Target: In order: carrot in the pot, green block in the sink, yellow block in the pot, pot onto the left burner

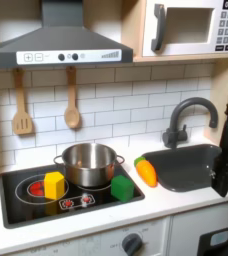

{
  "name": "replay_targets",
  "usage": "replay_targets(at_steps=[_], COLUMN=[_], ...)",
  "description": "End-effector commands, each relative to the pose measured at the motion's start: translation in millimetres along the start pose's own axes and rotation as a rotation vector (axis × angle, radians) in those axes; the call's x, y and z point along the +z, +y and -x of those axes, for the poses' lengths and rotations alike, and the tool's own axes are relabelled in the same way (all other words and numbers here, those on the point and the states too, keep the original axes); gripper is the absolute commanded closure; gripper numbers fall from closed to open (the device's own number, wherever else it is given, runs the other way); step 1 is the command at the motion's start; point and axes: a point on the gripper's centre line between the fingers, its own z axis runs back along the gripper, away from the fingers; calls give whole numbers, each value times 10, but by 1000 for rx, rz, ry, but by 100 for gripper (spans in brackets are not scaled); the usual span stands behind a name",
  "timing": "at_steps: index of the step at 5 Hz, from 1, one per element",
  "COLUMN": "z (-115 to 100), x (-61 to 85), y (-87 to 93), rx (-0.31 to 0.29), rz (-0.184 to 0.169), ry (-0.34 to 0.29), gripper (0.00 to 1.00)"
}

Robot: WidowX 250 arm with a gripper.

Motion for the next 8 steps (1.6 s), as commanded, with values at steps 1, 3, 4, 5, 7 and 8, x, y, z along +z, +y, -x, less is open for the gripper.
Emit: replay_targets(at_steps=[1,3,4,5,7,8], z=[0,-571,-838,-1012,-1430,-1581], x=[0,-129,-140,-185,-395,-569], y=[0,103,85,110,181,227], rx=[0,-88,-122,-126,-106,-100], rz=[0,-32,-1,4,34,36], ry=[0,-6,-26,-32,-29,2], gripper=[0,0,0,0,0,0])
